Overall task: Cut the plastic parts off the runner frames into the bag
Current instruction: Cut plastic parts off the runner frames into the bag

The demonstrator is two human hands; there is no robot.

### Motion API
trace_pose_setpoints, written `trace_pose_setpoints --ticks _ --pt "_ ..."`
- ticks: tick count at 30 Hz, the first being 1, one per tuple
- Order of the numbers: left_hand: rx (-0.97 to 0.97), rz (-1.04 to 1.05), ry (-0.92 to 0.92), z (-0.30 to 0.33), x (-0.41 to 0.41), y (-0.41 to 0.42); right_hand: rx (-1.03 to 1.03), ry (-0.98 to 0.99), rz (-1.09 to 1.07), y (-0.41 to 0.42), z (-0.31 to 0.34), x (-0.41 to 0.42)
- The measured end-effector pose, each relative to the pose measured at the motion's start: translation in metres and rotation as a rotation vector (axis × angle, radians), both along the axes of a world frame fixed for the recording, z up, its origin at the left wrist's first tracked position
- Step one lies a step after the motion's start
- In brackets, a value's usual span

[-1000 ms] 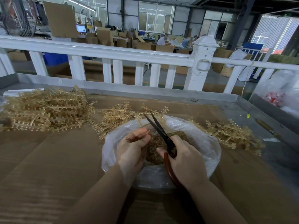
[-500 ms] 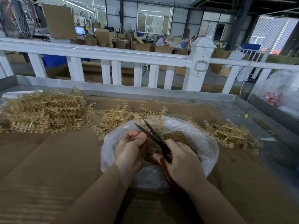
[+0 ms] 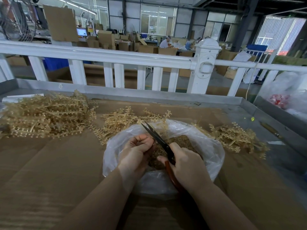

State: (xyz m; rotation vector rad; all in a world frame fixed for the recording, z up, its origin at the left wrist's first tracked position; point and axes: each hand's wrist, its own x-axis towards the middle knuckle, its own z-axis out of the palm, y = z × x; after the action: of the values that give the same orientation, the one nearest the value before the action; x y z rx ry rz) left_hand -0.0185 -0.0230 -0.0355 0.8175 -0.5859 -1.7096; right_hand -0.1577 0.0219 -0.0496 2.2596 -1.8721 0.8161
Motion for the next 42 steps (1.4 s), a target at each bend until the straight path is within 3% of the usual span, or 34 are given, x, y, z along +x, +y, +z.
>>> trace_pose_setpoints --ticks 10,21,28,42 --pt "-0.052 -0.02 0.08 -0.006 0.003 -0.003 -0.042 -0.136 -0.1 -0.002 0.004 0.0" --pt "-0.041 -0.071 0.05 -0.005 0.005 -0.005 -0.004 -0.036 -0.151 -0.003 -0.002 0.005" --pt "-0.005 0.005 0.028 -0.005 0.002 -0.006 0.016 -0.016 -0.167 -0.001 -0.002 0.007" --pt "-0.003 0.047 0.047 -0.004 0.0 -0.004 -0.113 -0.085 -0.172 0.002 -0.006 0.009"
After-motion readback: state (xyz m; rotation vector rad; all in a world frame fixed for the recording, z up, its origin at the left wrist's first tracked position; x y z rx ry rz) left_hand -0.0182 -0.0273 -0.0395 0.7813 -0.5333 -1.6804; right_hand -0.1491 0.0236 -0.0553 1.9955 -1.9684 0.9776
